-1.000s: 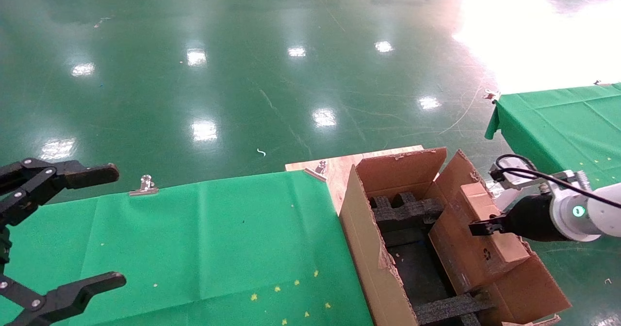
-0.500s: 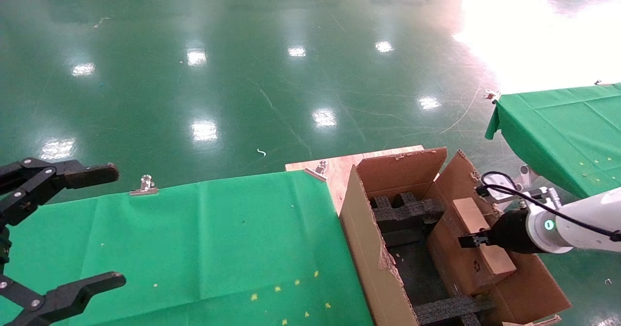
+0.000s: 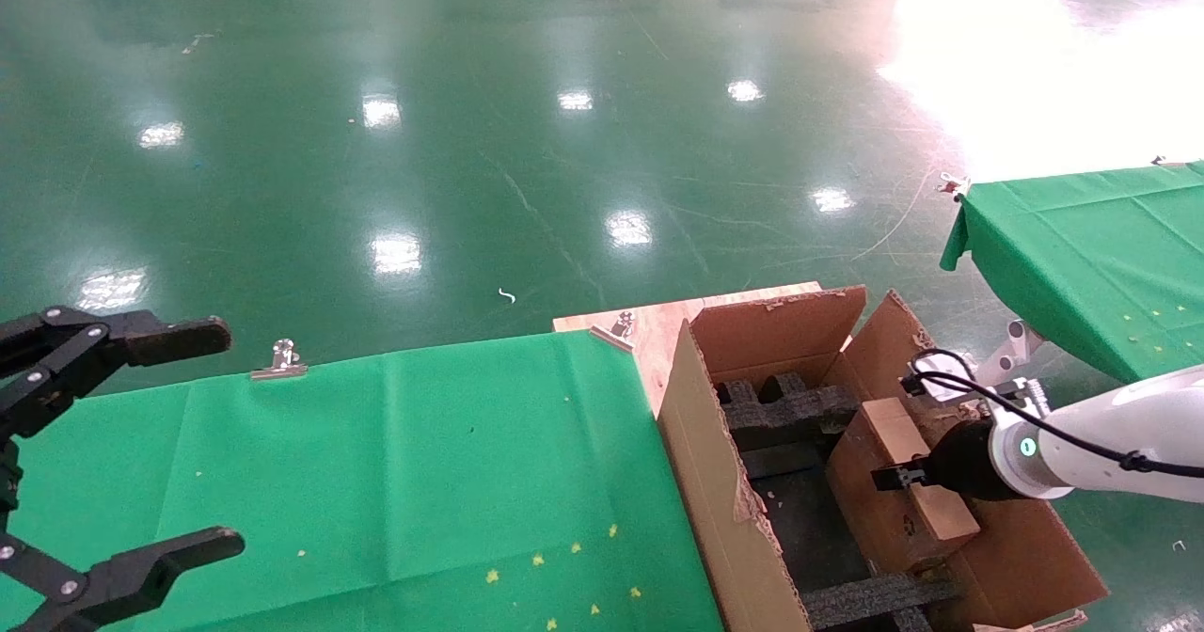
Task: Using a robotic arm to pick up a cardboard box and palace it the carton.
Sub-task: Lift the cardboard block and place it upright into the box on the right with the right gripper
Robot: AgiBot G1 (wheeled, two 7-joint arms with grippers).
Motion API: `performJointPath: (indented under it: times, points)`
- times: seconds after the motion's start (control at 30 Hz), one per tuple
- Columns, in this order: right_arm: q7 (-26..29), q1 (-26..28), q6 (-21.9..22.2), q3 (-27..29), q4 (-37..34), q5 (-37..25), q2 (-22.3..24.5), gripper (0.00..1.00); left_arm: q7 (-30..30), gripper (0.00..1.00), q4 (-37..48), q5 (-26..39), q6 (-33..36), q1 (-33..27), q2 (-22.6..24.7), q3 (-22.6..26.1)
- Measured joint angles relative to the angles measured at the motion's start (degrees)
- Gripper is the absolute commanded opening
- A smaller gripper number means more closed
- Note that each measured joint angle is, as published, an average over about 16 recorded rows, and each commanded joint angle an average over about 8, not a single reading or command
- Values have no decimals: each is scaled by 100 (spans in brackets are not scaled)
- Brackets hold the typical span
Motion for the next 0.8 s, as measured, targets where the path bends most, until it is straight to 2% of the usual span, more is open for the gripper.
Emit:
performJointPath:
  times: [0.17,0.23,0.43,0.5,0.8]
  points:
    - [-132,-126,74,-13,-196,118,-125,0,0,100,0,-1,0,0,0,0]
    - [-181,-166,94,-16,-258,161,-166,9,0,100,0,-1,-1,0,0,0]
    - [-277,-240,119,-19,-367,252,-239,84,1,100,1,-3,-1,0,-1,1]
    - [-293,-250,120,-19,-381,269,-249,100,1,100,1,-3,-2,0,-1,1]
    - [-292,-250,109,-19,-378,275,-247,100,1,100,2,-4,-2,1,-1,1]
